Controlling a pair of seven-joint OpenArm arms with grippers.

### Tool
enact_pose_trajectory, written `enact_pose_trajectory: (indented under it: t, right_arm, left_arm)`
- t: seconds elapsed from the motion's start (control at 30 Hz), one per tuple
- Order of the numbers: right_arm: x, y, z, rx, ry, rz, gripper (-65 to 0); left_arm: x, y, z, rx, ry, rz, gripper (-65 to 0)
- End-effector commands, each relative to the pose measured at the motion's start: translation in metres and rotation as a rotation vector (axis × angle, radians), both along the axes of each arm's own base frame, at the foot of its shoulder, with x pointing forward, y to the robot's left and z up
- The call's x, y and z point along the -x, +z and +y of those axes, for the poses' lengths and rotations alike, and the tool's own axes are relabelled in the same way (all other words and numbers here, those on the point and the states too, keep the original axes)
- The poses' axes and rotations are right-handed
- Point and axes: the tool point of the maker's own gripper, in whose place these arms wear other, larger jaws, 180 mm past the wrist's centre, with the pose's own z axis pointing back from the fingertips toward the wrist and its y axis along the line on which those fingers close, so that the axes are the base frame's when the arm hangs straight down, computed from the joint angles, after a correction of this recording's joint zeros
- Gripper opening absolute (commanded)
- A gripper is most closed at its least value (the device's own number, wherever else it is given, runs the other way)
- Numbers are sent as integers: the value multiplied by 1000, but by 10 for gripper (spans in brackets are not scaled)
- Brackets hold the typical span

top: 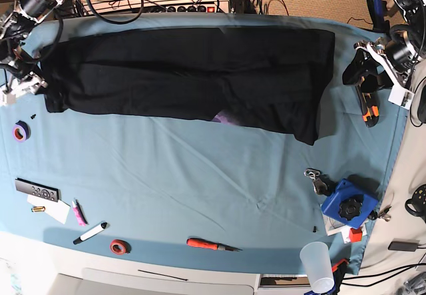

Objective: Layout the t-shirt on the table in an organized manner, then fold the t-shirt properly
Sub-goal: 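Grasp the folded shirt's end with the right gripper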

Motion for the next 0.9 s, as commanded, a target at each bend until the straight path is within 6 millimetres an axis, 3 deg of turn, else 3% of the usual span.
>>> enact_pose_trajectory:
  t: [0.0, 0.2, 0.23, 0.37, 0.57, 0.77, 0.87]
  right_arm:
    - [9, -7, 1, 16, 28, 61, -336]
    - [32, -35, 27, -24, 79, 164, -364]
    - [36, -37, 28, -29, 83, 176, -401]
    - [39, -37, 25, -20, 82, 185, -650]
    - [22, -16, -3, 59, 51, 127, -650]
    - [-12, 22, -54, 265, -6, 63, -650]
    - [-26, 43, -66, 300, -14, 30, -650]
  left_arm:
    - [-5, 13, 0, 4, -8, -49, -306]
    - [-6, 14, 0, 7, -6, -56, -306]
    - [-6, 14, 0, 7, -6, -56, -306]
    - [-6, 13, 0, 7, -6, -55, -306]
    - [-6, 13, 0, 6, -5, -54, -306]
    - [-6, 13, 0, 7, -5, -55, -306]
    - [-6, 13, 0, 7, -5, -55, -306]
